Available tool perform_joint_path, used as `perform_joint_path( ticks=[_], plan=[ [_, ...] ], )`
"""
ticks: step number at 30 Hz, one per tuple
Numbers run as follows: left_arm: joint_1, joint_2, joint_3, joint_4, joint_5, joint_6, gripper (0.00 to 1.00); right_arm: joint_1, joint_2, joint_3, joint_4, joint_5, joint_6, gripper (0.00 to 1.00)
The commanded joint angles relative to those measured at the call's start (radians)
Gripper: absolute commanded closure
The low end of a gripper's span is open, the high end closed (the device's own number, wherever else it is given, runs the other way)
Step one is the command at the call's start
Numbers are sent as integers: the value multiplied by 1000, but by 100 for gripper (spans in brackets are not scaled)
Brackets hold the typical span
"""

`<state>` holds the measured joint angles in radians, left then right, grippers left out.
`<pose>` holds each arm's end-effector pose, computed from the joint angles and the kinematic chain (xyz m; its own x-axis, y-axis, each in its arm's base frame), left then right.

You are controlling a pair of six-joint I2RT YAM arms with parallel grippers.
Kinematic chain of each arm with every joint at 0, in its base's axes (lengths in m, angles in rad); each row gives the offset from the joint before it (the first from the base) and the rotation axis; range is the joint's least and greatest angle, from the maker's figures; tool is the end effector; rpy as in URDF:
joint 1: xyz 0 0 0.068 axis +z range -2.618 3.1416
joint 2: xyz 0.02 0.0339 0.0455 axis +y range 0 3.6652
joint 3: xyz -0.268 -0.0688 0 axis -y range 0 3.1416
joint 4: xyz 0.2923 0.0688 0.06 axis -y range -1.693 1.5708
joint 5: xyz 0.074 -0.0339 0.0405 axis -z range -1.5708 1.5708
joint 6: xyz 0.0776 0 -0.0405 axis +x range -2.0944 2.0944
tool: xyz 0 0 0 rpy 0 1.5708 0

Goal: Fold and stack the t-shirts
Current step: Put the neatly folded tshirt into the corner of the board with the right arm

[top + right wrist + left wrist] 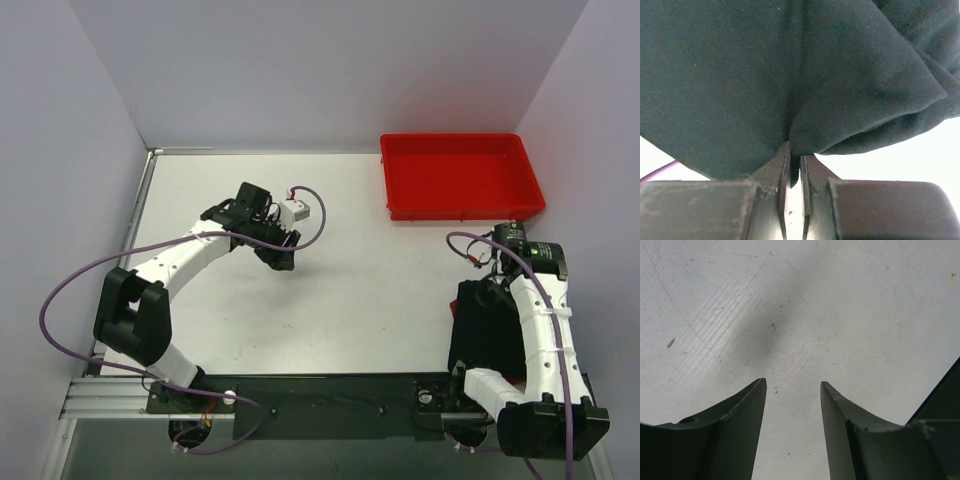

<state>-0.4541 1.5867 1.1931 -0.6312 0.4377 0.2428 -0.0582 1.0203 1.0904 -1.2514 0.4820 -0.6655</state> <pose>0.3380 -0.2016 0.2015 -0.6024 0.5364 -0.5911 0.7623 0.6062 -0.2268 0.2189 -0.0488 0.2902 -0.8668 -0.4975 -0.0339 -0.3915 0.7210 -0.5718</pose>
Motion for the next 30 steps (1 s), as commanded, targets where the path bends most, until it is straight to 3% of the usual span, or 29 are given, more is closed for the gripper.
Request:
perform_joint_path(
  ticks=[1, 6, 14, 15, 16, 17, 19, 22, 24, 27, 30],
  plan=[
    [9, 6, 48, 4, 15, 1, 43, -87, 26, -66, 192, 89, -172, 100],
    [9, -1, 42, 8, 19, 0, 43, -132, 70, -136, 410, 129, -256, 100],
    [9, -19, 39, 7, 9, 7, 43, -242, 73, -296, 625, 72, -351, 100],
    [9, -24, 39, 8, 7, 9, 43, -250, 70, -308, 647, 76, -355, 94],
    [9, -22, 37, 8, 7, 9, 43, -270, 64, -326, 709, 105, -361, 70],
    [9, -25, 36, 7, 7, 9, 43, -278, 63, -331, 736, 121, -359, 58],
    [9, -27, 33, 8, 9, 10, 43, -288, 66, -305, 796, 182, -335, 4],
    [15, -27, 33, 10, 6, 10, 43, -276, 80, -189, 805, 207, -228, 0],
    [20, -30, 34, 8, -8, 10, 43, -238, 84, -83, 718, 161, -133, 0],
    [26, -34, 33, 4, -20, 9, 43, -81, 77, 57, 562, -93, -30, 0],
    [55, -51, 33, -8, -22, 4, 42, 52, 38, 77, 569, -278, 65, 0]
  ],
)
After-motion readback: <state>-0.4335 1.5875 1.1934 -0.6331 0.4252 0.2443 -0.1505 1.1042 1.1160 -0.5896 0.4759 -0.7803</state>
